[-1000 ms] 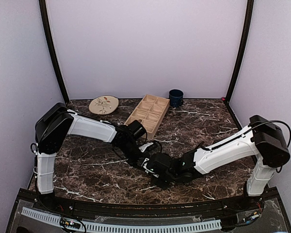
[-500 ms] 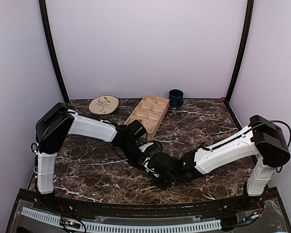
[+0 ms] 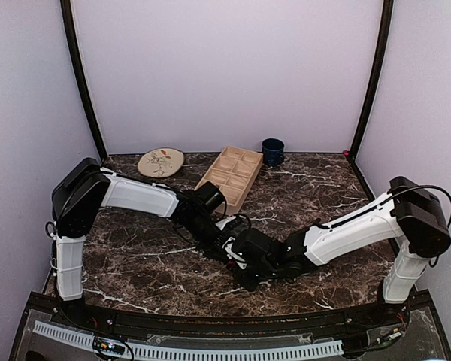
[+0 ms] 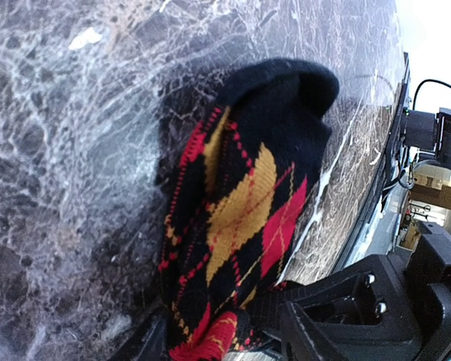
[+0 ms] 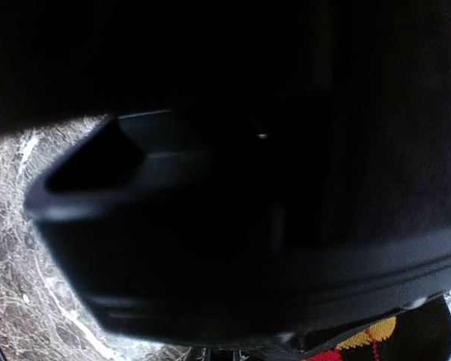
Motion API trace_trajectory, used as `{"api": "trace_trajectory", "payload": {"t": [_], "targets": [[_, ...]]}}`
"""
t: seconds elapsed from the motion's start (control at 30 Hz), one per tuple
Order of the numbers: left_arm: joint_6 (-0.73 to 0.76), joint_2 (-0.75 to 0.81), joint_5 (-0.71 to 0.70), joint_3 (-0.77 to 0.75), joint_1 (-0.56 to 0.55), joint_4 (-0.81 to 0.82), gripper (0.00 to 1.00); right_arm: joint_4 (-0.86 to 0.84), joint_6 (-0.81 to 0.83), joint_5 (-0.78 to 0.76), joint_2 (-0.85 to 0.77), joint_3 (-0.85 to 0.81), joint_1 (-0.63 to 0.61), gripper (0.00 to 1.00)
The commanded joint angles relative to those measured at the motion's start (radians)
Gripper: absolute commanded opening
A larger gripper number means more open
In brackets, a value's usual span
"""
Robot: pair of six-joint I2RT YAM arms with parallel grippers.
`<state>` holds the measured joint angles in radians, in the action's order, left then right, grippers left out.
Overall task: Roll the socks
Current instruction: Roll the sock at the center of the board.
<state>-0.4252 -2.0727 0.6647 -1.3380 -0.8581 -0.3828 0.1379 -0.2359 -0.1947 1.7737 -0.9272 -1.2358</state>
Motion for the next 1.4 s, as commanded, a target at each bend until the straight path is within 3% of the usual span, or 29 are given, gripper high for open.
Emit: {"api": "trace_trajectory", "payload": {"t": [0.0,0.73,1.37], "targets": [[-0.025,-0.043,-0.209,0.072,-0.013,-0.116,0.55,0.192,-0.06,0.088,0.081,0.064,0.042,0.08],[-0.147,-0.001,-0.304,0.18,0.048,-0.072,0.62,0.156,-0.192,0.183,0.074,0.132,0.046,0.08],[-0.168,0.034,-0.323,0.285,0.083,-0.01,0.64,0.015,-0.359,0.285,-0.026,0.254,0.064,0.08]]}}
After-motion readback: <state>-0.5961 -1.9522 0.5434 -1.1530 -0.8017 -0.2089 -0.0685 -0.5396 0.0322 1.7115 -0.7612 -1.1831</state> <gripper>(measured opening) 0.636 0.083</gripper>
